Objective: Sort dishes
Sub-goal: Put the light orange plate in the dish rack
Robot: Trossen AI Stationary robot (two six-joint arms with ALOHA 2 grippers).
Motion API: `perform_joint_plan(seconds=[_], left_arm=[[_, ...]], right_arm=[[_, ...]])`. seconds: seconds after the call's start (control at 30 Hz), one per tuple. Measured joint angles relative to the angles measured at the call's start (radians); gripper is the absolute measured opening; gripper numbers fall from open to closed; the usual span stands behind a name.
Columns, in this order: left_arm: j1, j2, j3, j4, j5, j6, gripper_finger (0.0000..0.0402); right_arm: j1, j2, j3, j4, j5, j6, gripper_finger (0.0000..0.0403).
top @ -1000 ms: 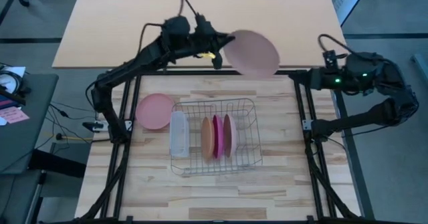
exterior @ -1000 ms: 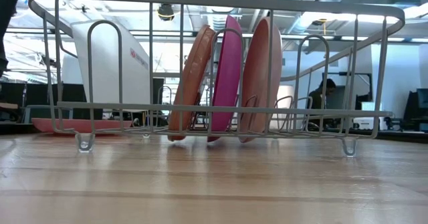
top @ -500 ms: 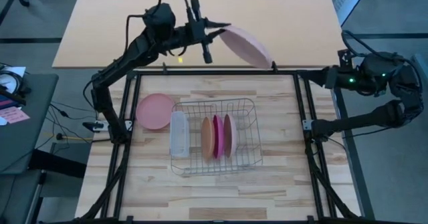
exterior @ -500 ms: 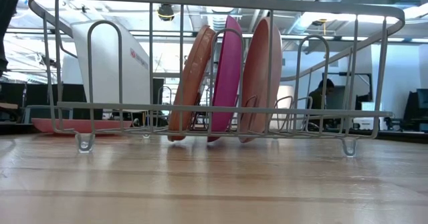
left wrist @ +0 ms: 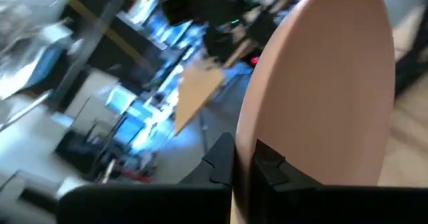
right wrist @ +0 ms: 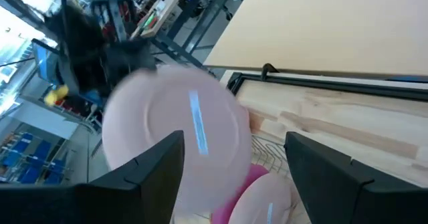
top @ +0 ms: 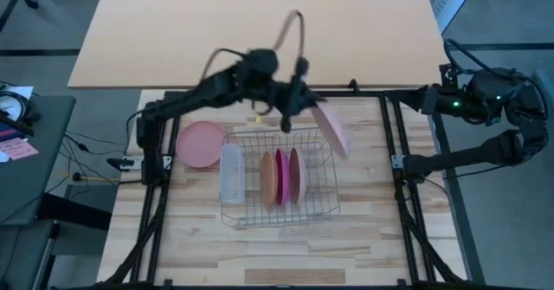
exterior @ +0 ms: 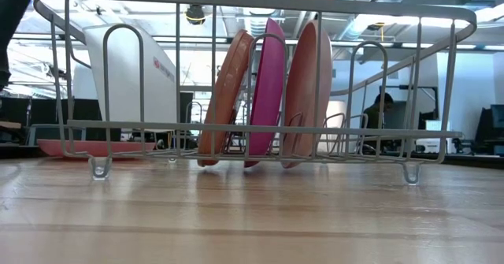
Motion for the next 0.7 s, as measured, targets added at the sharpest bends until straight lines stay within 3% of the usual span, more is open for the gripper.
perform_joint_plan(seconds=[0.7], left_arm=[[-0.18,0.179,0.0,-0.233,-0.002,0.277,0.0004]], right_arm=[[0.0,0.002,0.0,-0.003,0.025,-0.022,0.0265]])
